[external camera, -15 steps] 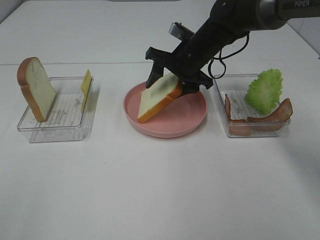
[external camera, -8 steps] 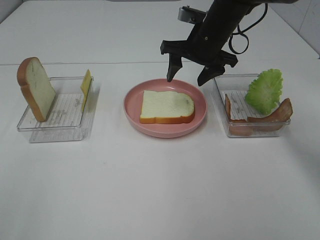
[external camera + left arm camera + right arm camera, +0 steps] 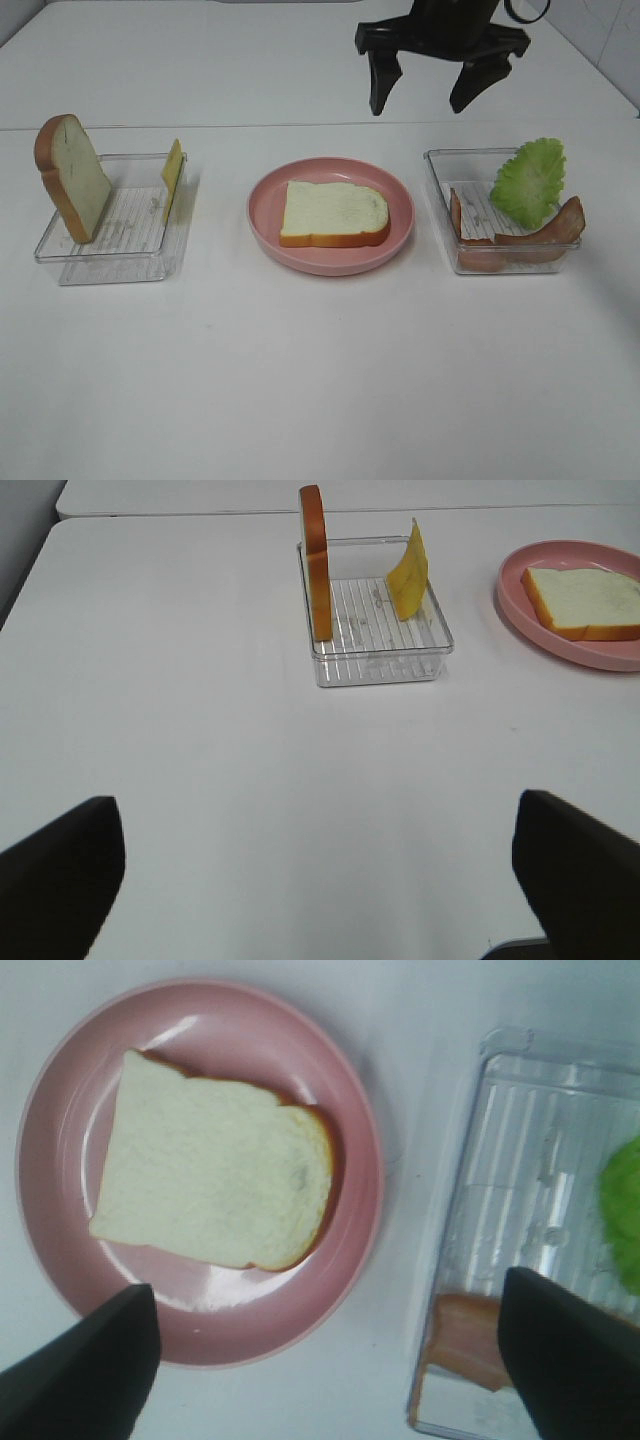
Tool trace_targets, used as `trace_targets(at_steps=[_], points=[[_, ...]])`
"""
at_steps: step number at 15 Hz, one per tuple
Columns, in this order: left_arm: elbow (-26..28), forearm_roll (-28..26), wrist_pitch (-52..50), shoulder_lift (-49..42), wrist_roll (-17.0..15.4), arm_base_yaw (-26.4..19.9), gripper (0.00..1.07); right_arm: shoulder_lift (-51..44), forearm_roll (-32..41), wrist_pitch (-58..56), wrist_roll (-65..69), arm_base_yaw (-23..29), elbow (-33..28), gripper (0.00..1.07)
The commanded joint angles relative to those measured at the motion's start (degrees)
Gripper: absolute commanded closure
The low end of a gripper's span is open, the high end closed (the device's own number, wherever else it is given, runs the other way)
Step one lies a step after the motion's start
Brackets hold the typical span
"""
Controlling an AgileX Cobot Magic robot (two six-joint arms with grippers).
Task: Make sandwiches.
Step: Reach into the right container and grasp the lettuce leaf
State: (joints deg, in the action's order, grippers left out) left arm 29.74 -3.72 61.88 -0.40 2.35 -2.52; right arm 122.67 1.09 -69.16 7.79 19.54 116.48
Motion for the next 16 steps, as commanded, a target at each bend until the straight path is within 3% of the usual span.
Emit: trace_targets(at_steps=[1,4,7,16], points=[[-0.1,-0.3,-0.6,-0.8,0.0,0.3,0.09,-0.5,-0.6,-5.0,-1.8,-3.8,2.8,0.17],[-0.1,-0.3,-0.6,-0.8,0.0,0.3,0.09,0.0,-0.3,-6.2,-4.2,-14.6,3.7,0.17],[-0.1,-0.3,-0.6,-0.8,0.0,0.3,0.09,3.0,2.1,-7.3,-6.6,-19.8,3.6,0.18],[-0.1,-0.3,-0.6,-0.8,0.0,0.3,0.09,13.3,5.4,-4.3,-7.8,-20.9,3.7,0.18]])
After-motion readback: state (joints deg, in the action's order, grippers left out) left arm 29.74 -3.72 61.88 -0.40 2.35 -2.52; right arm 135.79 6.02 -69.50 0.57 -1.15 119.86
